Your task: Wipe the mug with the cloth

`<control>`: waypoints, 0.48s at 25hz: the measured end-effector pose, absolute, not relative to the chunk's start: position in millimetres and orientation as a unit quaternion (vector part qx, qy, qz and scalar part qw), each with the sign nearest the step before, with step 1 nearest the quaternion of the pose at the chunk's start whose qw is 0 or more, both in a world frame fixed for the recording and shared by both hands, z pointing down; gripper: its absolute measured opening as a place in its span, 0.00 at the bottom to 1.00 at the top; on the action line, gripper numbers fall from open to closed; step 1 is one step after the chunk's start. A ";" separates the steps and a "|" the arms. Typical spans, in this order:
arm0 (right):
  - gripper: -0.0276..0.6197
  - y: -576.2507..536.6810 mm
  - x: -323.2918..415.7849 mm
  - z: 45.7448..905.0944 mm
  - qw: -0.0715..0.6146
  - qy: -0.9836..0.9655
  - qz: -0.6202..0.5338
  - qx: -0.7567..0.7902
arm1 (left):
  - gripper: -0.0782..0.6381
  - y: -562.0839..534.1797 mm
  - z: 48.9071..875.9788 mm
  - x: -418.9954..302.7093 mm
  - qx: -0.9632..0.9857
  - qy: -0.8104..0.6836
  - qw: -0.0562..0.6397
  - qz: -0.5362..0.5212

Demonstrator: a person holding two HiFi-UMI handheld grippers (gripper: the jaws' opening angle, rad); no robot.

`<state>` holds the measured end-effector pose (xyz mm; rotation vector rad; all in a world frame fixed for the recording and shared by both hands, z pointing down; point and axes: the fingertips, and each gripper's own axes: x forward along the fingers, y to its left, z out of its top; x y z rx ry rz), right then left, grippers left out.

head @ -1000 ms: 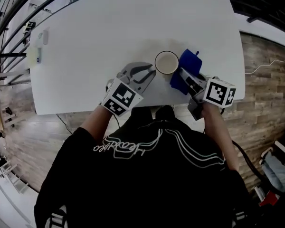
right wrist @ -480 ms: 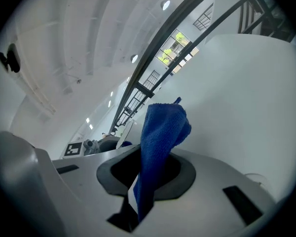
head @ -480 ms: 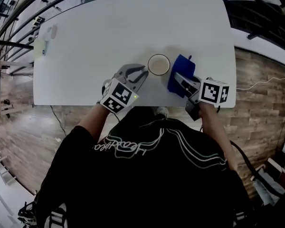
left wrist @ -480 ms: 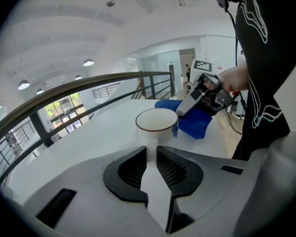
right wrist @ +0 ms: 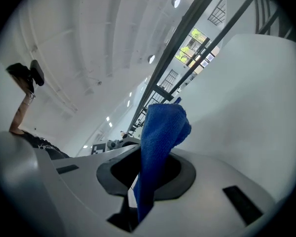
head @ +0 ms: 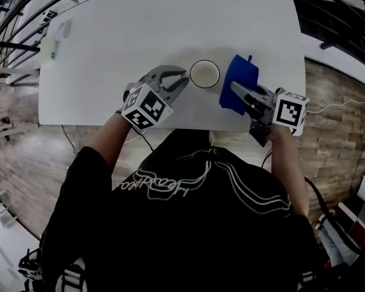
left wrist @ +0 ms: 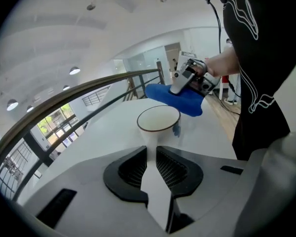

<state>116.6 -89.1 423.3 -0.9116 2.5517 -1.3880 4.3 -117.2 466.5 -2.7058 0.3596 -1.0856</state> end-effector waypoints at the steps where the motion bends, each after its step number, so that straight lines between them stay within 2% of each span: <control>1: 0.13 -92.5 116.5 421.2 0.056 0.837 -0.457 -0.294 | 0.20 -118.9 467.0 6.5 -0.916 0.114 0.108 -0.369; 6: 0.13 -95.3 112.9 422.8 0.052 0.842 -0.454 -0.288 | 0.20 -115.1 472.4 8.8 -0.917 0.078 0.127 -0.370; 12: 0.13 -88.1 114.0 426.9 0.076 0.837 -0.462 -0.284 | 0.20 -104.4 473.8 10.3 -0.921 0.064 0.134 -0.361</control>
